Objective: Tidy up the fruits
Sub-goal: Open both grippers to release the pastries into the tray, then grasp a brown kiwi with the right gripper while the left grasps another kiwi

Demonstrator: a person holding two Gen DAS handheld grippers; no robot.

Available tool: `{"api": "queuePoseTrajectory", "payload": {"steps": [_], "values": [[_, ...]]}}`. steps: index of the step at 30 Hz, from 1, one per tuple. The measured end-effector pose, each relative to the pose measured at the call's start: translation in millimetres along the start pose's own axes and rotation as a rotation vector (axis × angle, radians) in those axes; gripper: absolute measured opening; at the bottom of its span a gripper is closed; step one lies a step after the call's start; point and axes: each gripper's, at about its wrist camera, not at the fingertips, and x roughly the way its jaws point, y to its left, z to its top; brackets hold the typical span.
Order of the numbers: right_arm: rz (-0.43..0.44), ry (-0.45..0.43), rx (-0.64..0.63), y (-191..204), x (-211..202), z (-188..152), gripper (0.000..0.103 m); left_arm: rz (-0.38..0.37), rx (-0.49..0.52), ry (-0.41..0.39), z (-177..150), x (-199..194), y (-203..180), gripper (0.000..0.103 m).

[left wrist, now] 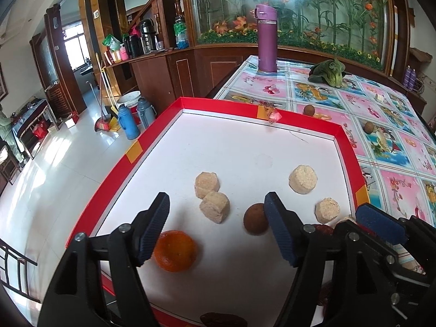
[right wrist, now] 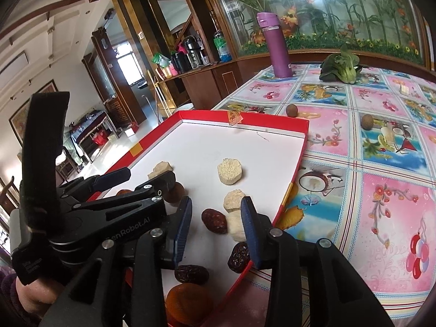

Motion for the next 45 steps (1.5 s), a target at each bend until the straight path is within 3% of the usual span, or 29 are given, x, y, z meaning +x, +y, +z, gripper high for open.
{"api": "queuePoseTrajectory", "payload": {"steps": [26,32,36,41,45], "values": [[0.04,0.002,0.069,-15.5,-5.2,3.5,0.047,0.011,0.015,0.014,1.1,5.6,-4.9,0.082],[-0.027,-0.056,0.126,-53.5,-25.7,32.9,0.047,-0.032,0.032,-0.011,27.2,0.2,-13.5,0.082],[-0.161,-0.104,0.127,-92.5,-33.9,65.2,0.049,-0.067,0.084,-0.053,58.9,-0.6,-30.9,0.083],[-0.315,-0.054,0.122,-141.0,-9.9,82.3,0.049,-0.107,0.174,-0.06,95.0,24.4,-61.3,0.083],[-0.367,-0.011,0.123,-165.2,14.0,88.2,0.048,-0.15,0.212,-0.011,114.8,57.8,-78.6,0.083]]}}
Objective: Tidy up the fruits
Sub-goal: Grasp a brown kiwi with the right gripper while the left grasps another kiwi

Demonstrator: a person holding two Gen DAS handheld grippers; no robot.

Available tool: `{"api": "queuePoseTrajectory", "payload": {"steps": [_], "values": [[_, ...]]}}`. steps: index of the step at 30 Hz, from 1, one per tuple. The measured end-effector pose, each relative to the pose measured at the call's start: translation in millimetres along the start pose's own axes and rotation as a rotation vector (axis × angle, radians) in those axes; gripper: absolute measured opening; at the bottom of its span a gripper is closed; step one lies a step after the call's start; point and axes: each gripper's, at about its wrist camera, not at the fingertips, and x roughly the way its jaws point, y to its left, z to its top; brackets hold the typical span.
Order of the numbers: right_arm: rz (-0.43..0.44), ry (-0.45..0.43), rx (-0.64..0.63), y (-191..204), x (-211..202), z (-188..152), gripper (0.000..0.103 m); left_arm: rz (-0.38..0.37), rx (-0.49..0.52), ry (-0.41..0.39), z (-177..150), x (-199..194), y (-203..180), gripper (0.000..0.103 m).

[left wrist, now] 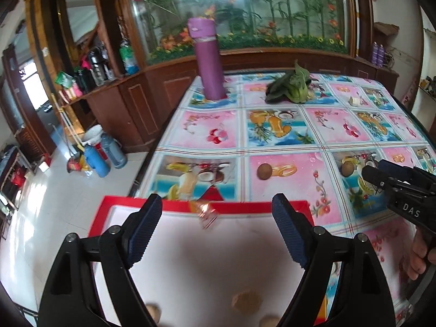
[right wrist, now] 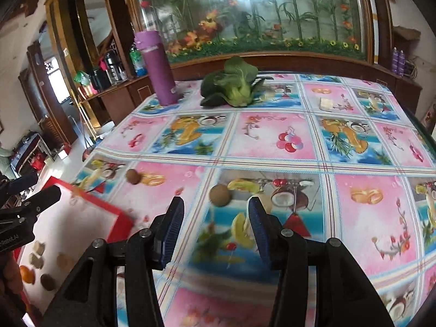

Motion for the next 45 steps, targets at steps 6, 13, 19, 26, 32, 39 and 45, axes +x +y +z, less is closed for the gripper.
{"api": "queuePoseTrajectory", "payload": {"steps": [6,13,19,26,32,39,45], "values": [[-0.011,0.046,0.0,-2.6,26.3,9.5,0.037,-0.046,0.011,0.044,24.0,32.8,-4.1,0.083],[0.007,0.109,0.043,-11.1,41.8,9.7,0.031,-0.051,0.031,0.127,35.7,69.1,-20.7,0.083],[0.013,0.123,0.032,-11.1,42.5,10.0,0.028,-0.059,0.068,0.198,32.9,94.3,-38.6,0.073],[0.012,0.127,0.029,-12.3,42.7,10.6,0.021,-0.109,0.029,0.24,33.4,112.1,-44.9,0.041],[0.012,0.129,0.021,-12.1,43.5,11.0,0.021,-0.138,0.076,0.248,34.5,110.4,-61.2,0.024],[-0.011,0.117,0.048,-20.4,33.5,10.5,0.021,-0.186,0.061,0.208,32.8,78.0,-69.3,0.024],[0.003,-0.052,0.066,-14.7,-18.1,12.6,0.021,-0.192,0.043,0.039,27.2,0.8,-66.1,0.023]]}}
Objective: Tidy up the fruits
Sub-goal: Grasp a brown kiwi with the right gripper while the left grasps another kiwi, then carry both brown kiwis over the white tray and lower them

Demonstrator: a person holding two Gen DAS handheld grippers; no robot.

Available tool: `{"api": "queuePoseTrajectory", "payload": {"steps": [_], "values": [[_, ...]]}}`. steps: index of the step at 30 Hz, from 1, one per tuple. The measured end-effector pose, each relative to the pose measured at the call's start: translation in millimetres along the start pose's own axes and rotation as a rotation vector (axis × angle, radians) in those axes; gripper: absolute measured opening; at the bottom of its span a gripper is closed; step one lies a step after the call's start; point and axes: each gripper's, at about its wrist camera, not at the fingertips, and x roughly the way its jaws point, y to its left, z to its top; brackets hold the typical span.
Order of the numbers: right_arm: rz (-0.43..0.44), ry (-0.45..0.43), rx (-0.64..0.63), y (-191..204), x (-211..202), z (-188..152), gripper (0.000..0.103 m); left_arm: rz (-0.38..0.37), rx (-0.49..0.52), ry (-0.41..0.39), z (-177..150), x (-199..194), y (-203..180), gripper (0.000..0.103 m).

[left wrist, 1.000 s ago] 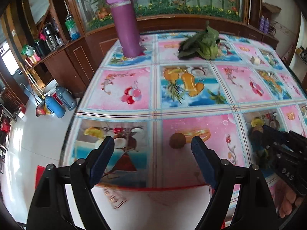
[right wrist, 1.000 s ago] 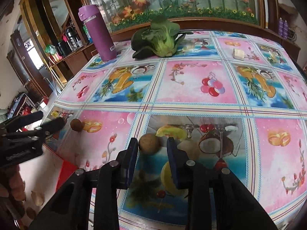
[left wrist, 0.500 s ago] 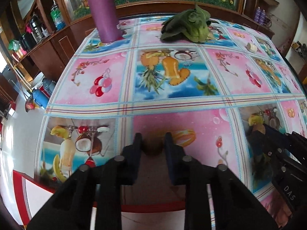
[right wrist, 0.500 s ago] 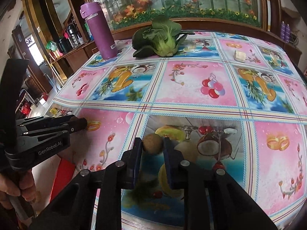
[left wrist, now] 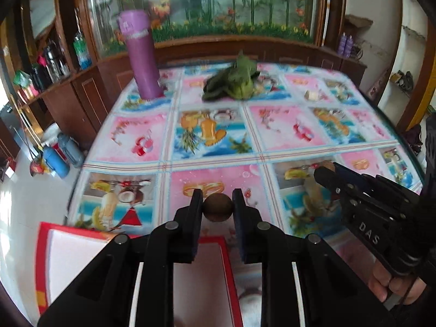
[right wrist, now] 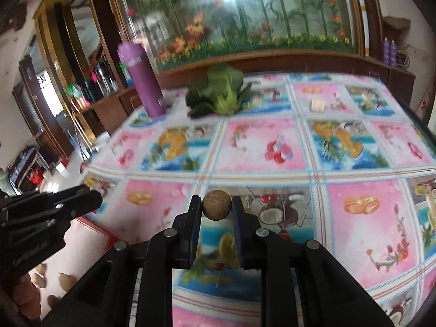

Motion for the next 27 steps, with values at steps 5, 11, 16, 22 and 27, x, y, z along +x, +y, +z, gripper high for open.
{"api": "queuePoseTrajectory", "payload": {"steps": [5,11,16,22,27], "values": [[0.075,-0.082,0.034,12.3,-41.8,-19.0,0.021,0.103,0.006,-0.117,-29.4,-56.8,-1.1,0.024],[0.132,-0.057,-0.04,50.9,-61.9,-44.5,0.021,0.214,-0.036,-0.168,-67.8,-95.7,19.4,0.024],[0.164,-0.039,-0.143,97.5,-72.7,-62.2,0.021,0.271,-0.076,-0.183,-94.1,-115.0,40.5,0.024],[0.187,-0.016,-0.233,140.3,-79.7,-81.0,0.021,0.301,-0.126,-0.175,-117.4,-123.6,65.7,0.024],[0.199,0.025,-0.281,164.8,-73.2,-96.7,0.021,0.305,-0.161,-0.148,-135.6,-121.9,80.6,0.024]]}}
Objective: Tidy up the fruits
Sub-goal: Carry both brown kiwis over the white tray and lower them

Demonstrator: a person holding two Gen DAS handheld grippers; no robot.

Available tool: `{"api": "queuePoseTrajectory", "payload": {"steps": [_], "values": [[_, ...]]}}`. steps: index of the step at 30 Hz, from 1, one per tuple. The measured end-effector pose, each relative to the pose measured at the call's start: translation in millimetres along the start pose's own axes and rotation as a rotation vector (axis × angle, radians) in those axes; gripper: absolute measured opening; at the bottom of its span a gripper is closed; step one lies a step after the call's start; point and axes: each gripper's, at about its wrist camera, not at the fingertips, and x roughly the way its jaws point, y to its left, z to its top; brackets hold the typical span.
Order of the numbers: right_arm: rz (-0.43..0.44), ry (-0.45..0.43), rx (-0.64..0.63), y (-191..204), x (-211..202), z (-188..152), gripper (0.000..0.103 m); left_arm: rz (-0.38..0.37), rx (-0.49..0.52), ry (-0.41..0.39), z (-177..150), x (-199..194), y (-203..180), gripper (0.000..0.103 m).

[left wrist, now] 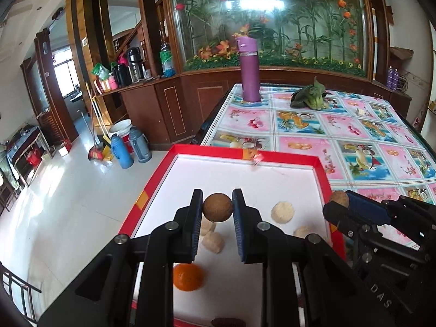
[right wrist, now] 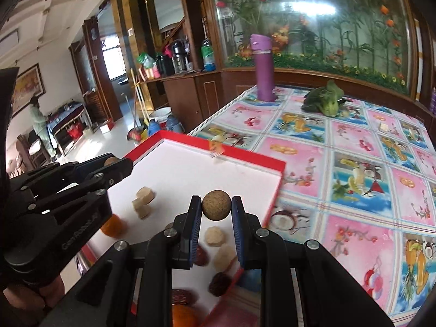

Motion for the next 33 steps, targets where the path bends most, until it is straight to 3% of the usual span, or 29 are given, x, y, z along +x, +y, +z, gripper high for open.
{"api": "queuePoseTrajectory", "payload": {"steps": [12,33], "values": [[-0.002,0.035,-0.027,25.9,15.3,-10.7,0.021,-0.004,-0.033,0.051,-22.0,12.9,18.8,0.024],[-0.018,0.096,0.006,25.2,29.7,-19.6,0.021,-0.005,-0.032,0.105,-32.2,31.5,19.6,0.024]]}}
